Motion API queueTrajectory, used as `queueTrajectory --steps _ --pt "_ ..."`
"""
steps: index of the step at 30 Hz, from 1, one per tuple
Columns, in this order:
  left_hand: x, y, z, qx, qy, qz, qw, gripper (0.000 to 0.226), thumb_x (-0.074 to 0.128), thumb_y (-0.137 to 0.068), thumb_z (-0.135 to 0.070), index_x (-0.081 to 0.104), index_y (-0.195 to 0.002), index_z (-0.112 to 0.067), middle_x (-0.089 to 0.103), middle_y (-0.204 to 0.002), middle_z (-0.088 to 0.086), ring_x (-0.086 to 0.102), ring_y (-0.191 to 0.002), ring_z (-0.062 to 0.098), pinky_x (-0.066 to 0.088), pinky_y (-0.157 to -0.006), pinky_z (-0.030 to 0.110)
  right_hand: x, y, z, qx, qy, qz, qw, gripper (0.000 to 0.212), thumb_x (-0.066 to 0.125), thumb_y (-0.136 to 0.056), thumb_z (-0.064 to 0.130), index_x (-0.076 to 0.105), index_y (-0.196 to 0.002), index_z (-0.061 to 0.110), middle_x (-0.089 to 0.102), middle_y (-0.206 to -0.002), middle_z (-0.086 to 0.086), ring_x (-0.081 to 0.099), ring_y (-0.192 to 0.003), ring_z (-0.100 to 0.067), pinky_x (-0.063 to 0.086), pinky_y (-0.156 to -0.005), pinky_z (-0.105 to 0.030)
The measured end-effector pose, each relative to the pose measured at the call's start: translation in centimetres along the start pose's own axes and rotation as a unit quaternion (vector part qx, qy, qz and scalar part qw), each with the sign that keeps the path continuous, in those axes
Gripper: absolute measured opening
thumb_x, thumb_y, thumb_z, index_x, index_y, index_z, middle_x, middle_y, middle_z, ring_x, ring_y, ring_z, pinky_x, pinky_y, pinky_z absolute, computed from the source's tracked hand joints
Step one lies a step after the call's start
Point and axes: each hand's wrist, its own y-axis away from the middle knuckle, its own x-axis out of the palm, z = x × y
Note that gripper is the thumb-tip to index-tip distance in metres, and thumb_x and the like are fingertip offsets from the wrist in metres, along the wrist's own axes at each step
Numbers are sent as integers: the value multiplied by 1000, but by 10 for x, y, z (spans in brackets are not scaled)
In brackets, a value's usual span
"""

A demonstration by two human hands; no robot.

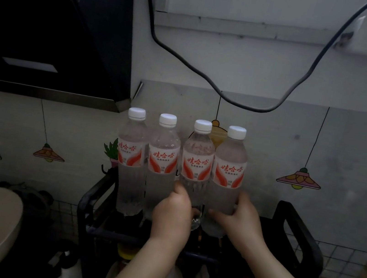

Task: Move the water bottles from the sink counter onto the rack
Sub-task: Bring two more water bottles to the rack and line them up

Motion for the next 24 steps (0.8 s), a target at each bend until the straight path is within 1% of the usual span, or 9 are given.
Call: queueTrajectory --steps 3,7,11,12,14,16,19,20,24 --pt "0 -2 3 17 1 -20 1000 30 77 -74 -18 56 -92 -6 69 -72 6 70 -64 22 52 -51 29 2 0 1 -6 3 -1 1000 40 74 -72 9 45 -96 22 53 -90 4 50 -84 -9 37 -57 -11" --pt "0 -2 6 17 -5 -4 1000 32 66 -84 -18 51 -109 -4 69 -89 9 70 -81 25 53 -63 30 6 -1 0 1 2 -3 1000 40 74 -72 11 52 -106 14 54 -93 3 49 -86 -10 35 -57 -10" --pt "1 -1 9 28 -13 -6 1000 45 87 -60 -17 56 -90 -2 67 -62 8 67 -51 21 48 -40 26 6 -1 0 17 5 -3 1000 47 74 -72 12 52 -114 10 57 -98 1 51 -89 -11 40 -62 -20" --pt "2 1 10 36 2 3 999 46 84 -64 -19 54 -95 -1 68 -68 9 68 -58 22 50 -45 26 6 -1 0 18 7 -1 1000 48 74 -72 13 52 -114 12 57 -98 1 51 -89 -11 40 -61 -20" --pt "-1 6 10 33 22 26 999 46 68 -82 -25 45 -114 -3 65 -96 12 67 -86 24 53 -66 30 5 -2 0 16 12 1 1000 48 74 -73 13 52 -115 13 55 -97 3 51 -88 -10 39 -58 -16" --pt "0 12 14 40 27 -10 999 53 67 -82 -24 39 -124 -7 59 -110 11 62 -97 23 53 -75 30 5 -2 0 14 13 1 1000 49 74 -73 13 52 -116 13 55 -97 3 51 -88 -10 38 -58 -13" --pt "6 14 21 69 10 -61 996 80 86 -58 -16 41 -124 -6 61 -107 12 66 -87 23 56 -63 27 6 -1 0 20 13 -1 1000 50 75 -72 13 52 -117 12 62 -104 -4 54 -91 -14 39 -60 -20" --pt "6 14 22 81 9 -75 994 87 88 -53 -15 41 -126 -5 62 -109 14 67 -87 24 57 -62 27 6 0 1 23 14 -3 1000 50 75 -72 14 52 -117 11 63 -109 -7 54 -92 -14 39 -62 -22" --pt "4 16 23 130 -33 -100 986 108 89 -47 -17 35 -139 -14 61 -120 19 68 -93 27 58 -62 30 7 0 3 19 18 -3 1000 51 75 -72 13 52 -117 10 64 -113 -9 54 -93 -13 38 -59 -17"
